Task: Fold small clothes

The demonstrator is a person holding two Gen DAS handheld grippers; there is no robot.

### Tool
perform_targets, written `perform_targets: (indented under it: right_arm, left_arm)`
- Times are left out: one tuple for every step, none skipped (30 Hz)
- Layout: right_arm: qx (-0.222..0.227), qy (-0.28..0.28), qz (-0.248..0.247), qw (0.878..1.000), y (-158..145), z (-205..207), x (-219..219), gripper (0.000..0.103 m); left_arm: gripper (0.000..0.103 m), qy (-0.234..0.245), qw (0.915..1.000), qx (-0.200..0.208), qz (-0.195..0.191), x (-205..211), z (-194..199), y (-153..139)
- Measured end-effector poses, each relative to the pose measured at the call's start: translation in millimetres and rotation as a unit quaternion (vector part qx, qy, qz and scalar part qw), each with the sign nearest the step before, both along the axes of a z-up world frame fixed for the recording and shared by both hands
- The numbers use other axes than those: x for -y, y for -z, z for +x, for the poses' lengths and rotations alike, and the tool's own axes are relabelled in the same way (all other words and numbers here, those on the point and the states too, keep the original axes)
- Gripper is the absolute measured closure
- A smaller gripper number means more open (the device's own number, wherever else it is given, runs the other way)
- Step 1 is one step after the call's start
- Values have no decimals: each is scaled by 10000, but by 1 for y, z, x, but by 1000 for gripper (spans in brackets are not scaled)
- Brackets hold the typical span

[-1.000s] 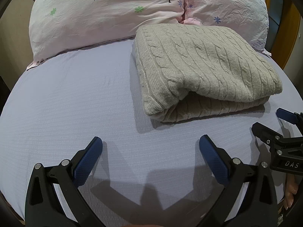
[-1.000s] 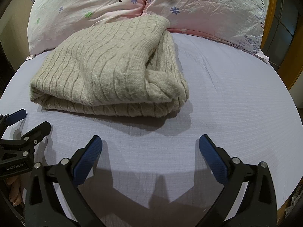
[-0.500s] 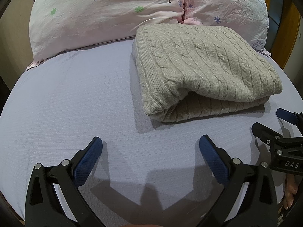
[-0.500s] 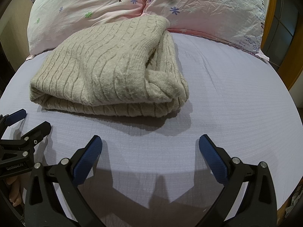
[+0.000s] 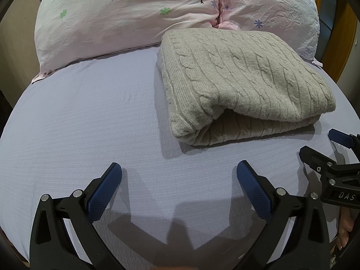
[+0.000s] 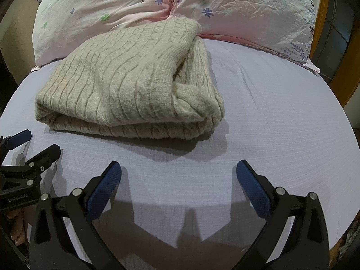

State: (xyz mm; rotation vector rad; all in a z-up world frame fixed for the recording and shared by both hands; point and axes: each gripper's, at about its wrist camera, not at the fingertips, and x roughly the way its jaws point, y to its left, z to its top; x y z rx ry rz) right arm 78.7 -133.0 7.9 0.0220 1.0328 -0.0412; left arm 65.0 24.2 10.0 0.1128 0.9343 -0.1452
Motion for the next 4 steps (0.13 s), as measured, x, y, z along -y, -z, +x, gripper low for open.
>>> perform_targets:
  right_arm:
    - [0,0,0,10000,0,0,0,2]
    - [0,-1,0,10000,0,0,0,2]
    - [0,0,0,10000,0,0,0,2]
    - [0,0,-1,10000,0,0,0,2]
  left_arm:
    - [1,1,10000,0,-1,0,0,0]
    - [1,1,10000,0,0,0,0,0]
    - [1,2,10000,-1,0,0,0,0]
    - [1,2,10000,-1,-1,0,0,0]
